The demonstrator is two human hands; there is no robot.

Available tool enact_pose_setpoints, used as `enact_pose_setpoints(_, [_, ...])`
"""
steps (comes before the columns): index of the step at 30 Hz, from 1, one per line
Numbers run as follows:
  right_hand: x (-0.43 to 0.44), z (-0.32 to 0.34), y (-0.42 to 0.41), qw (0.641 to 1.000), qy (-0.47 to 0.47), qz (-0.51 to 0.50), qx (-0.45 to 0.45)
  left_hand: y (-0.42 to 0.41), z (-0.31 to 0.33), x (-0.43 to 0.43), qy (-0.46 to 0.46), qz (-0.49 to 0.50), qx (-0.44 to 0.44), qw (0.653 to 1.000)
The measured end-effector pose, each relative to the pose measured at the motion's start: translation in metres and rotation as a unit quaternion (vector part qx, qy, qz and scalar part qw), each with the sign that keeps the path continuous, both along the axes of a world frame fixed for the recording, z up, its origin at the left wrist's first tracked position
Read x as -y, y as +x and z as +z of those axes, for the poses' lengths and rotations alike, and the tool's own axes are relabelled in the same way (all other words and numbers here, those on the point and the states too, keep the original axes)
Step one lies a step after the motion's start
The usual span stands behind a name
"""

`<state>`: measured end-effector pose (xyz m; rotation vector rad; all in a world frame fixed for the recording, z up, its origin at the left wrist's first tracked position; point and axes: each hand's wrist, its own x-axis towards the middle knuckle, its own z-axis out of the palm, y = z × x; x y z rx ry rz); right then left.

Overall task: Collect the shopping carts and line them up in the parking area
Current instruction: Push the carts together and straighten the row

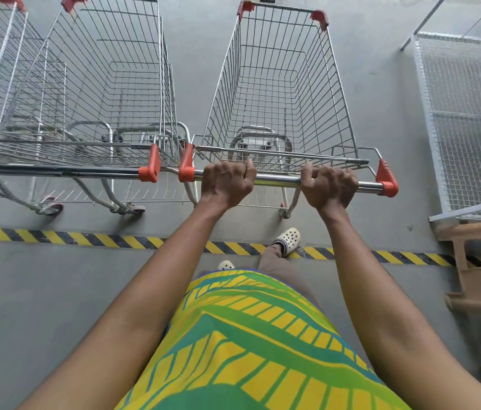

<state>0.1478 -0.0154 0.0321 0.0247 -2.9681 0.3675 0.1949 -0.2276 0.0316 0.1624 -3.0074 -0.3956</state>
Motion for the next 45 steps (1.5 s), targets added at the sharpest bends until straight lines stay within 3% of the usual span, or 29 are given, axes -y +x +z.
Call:
enact_pose_setpoints(7, [0.000,-0.001,0.001,1.000,0.007,0.001,0.001,0.004,0.003,0.002,0.022,-0.016,-0.024,0.999])
enact_pose_setpoints(10, [0.000,-0.001,0.000,1.000,0.001,0.007,-0.007,0.007,0.005,-0.002,0.127,0.035,-0.036,0.991])
enact_pose_setpoints(13, [0.000,-0.001,-0.001,1.000,0.001,0.013,-0.015,0.028,0.019,0.002,0.317,0.083,-0.059,0.943])
enact_pose_setpoints(15, [-0.002,-0.004,-0.001,0.999,0.012,0.014,-0.027,0.051,0.038,0.010,0.486,0.127,-0.045,0.863])
enact_pose_setpoints(16, [-0.003,-0.006,-0.002,0.999,0.019,0.016,-0.034,0.062,0.047,0.015,0.581,0.160,-0.019,0.798])
enact_pose_setpoints(18, [-0.006,-0.010,-0.004,0.998,0.034,0.023,-0.043,0.081,0.051,0.032,0.720,0.248,0.054,0.645])
enact_pose_setpoints(22, [-0.009,-0.014,-0.005,0.997,0.041,0.039,-0.054,0.087,0.005,0.073,0.849,0.404,0.087,0.329])
enact_pose_setpoints(24, [-0.010,-0.015,-0.005,0.997,0.041,0.041,-0.057,0.070,-0.018,0.087,0.868,0.427,0.049,0.249])
enact_pose_setpoints(29, [-0.009,-0.013,-0.005,0.996,0.054,0.048,-0.049,0.023,-0.021,0.093,0.936,0.330,-0.027,0.116])
enact_pose_setpoints(31, [-0.010,-0.013,-0.005,0.996,0.056,0.049,-0.052,0.017,-0.027,0.088,0.941,0.320,-0.060,0.094])
enact_pose_setpoints(35, [-0.011,-0.011,-0.002,0.997,0.040,0.048,-0.049,0.006,-0.036,0.086,0.931,0.341,-0.095,0.089])
enact_pose_setpoints(42, [-0.011,-0.009,0.001,0.997,0.038,0.047,-0.053,0.008,-0.025,0.081,0.924,0.346,-0.114,0.113])
enact_pose_setpoints(45, [-0.012,-0.009,0.004,0.997,0.035,0.043,-0.054,0.011,-0.024,0.079,0.926,0.343,-0.116,0.107])
